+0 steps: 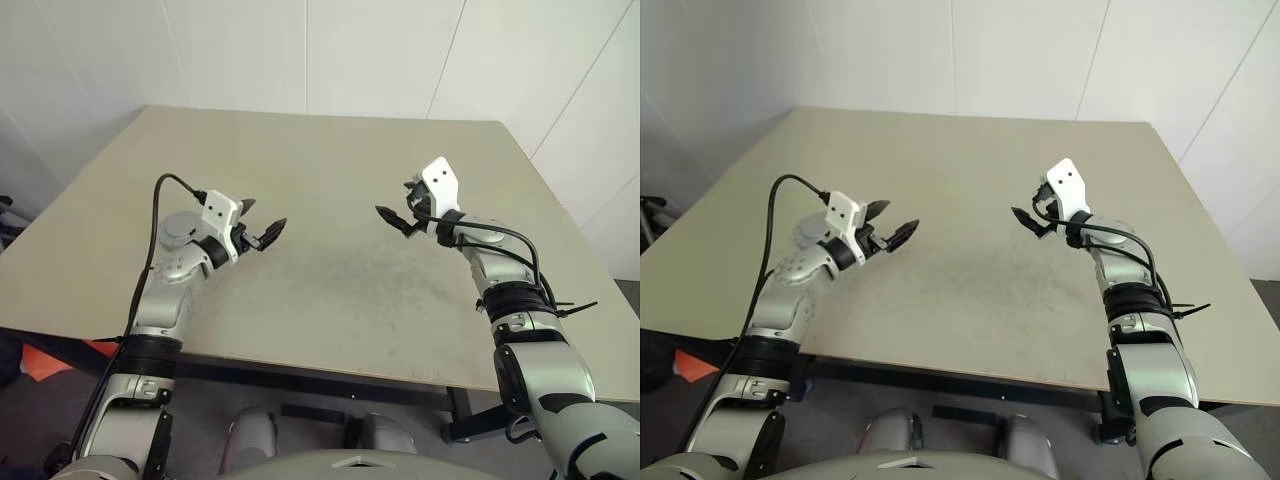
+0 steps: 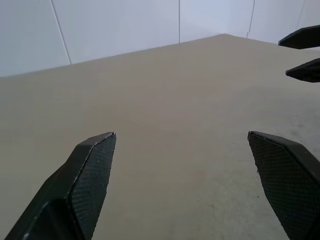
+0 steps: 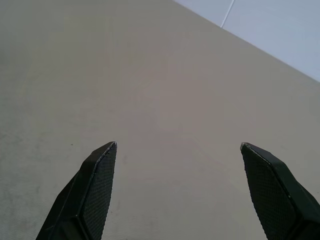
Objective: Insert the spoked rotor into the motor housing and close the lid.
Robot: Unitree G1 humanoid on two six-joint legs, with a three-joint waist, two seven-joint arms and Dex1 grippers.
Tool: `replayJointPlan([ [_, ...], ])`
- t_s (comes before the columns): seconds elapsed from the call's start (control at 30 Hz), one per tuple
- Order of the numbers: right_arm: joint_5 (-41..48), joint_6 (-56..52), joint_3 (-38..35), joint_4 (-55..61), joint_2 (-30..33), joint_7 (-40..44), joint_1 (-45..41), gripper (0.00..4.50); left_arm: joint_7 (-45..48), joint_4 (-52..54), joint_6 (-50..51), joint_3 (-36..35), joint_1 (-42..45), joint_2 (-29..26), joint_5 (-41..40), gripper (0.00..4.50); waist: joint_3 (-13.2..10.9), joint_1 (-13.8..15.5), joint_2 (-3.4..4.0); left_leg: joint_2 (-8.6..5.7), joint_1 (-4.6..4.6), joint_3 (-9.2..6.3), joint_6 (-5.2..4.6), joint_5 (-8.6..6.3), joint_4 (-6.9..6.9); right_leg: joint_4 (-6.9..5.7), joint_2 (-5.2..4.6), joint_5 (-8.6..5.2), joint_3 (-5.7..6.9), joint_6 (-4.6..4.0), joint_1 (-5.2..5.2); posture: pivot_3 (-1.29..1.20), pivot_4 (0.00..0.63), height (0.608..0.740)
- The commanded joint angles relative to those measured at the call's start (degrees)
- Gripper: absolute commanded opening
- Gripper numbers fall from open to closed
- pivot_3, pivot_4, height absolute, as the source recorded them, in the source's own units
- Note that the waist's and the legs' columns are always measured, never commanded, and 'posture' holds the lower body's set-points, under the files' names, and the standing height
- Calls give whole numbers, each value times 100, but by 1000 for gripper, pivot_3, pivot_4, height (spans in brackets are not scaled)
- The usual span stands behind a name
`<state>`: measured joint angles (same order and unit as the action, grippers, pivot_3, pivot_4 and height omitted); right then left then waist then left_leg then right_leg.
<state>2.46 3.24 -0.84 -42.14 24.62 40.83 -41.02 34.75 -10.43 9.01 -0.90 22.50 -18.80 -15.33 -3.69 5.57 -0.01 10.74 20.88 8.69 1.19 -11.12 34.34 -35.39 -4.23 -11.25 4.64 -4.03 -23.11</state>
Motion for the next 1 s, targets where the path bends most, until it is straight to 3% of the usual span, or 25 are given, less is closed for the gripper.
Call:
replayJointPlan([
  [0.03,72,51,-40,192,32,28,-68,4500,16,296,-46,-110,31,-48,-49,4471,0,0,0,0,0,0,0,0,0,0,0,0,0,0,0,0,0,740],
  [1.0,-69,224,25,23,-135,-290,-44,4500,81,426,262,-249,91,-199,-195,4471,0,-8,0,1,-3,-1,-8,-5,0,2,0,0,0,0,-1,0,0,740],
])
